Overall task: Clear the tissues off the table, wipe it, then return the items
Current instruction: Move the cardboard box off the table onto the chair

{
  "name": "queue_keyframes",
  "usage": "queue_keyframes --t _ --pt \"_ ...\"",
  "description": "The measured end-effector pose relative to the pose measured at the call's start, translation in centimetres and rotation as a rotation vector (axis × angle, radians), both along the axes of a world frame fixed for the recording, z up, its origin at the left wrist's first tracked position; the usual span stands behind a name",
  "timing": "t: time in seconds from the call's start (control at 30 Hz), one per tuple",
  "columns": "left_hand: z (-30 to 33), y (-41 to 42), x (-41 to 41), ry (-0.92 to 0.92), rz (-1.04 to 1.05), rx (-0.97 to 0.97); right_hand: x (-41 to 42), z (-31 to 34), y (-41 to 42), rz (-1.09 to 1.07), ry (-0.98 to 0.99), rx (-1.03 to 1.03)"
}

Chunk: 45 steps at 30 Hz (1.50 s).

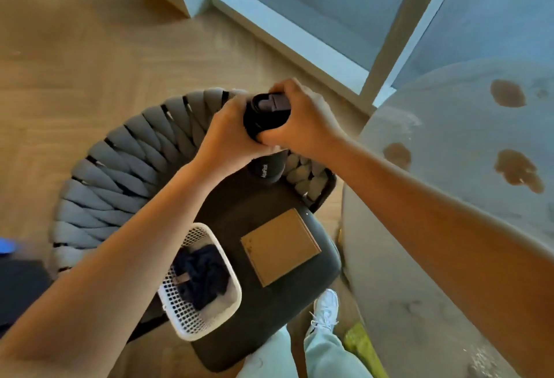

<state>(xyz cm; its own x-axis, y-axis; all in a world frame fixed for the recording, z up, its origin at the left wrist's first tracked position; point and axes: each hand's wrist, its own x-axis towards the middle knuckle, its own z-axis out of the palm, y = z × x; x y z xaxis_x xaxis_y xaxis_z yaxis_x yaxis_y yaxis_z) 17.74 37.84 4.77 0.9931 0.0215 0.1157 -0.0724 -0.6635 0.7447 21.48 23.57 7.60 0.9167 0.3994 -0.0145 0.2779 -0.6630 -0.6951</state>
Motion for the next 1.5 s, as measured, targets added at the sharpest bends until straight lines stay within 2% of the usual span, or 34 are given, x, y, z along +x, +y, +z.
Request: queue_keyframes --t 0.17,0.33,0.57,0.77,0.87,1.03,1.27,1.5 --pt "-8.9 5.5 -1.2 0.072 0.025 -0.023 -0.2 -8.4 5.9 0.06 0.085 -0.08" --pt "-17.5 7.5 -1.1 0.167 0.02 -0.011 -0.4 -16.7 8.5 0.062 0.171 -0.141" --pt "-22.1 7.1 -2.0 0.309 -0.029 0.008 -0.8 -21.2 7.6 0.124 0.255 -0.261" --pt "-19.1 6.9 -1.4 0.327 -0.06 0.095 0.0 -18.4 6.3 0.14 0.26 -0.278" --pt "-16.6 5.4 -1.1 0.237 -0.068 0.151 -0.5 -15.6 4.6 0.081 0.243 -0.224" --pt "-11.0 0.9 -1.2 0.119 -0.154 0.07 -1.8 -10.3 -0.6 -0.096 0.179 -0.094" --pt "-2.2 -11.1 -0.2 0.025 -0.364 0.011 -3.8 -3.2 -12.1 -0.399 0.064 0.066" --pt "2.9 -27.6 1.5 -0.026 -0.577 0.025 -6.8 2.0 -27.2 -0.69 -0.076 0.12"
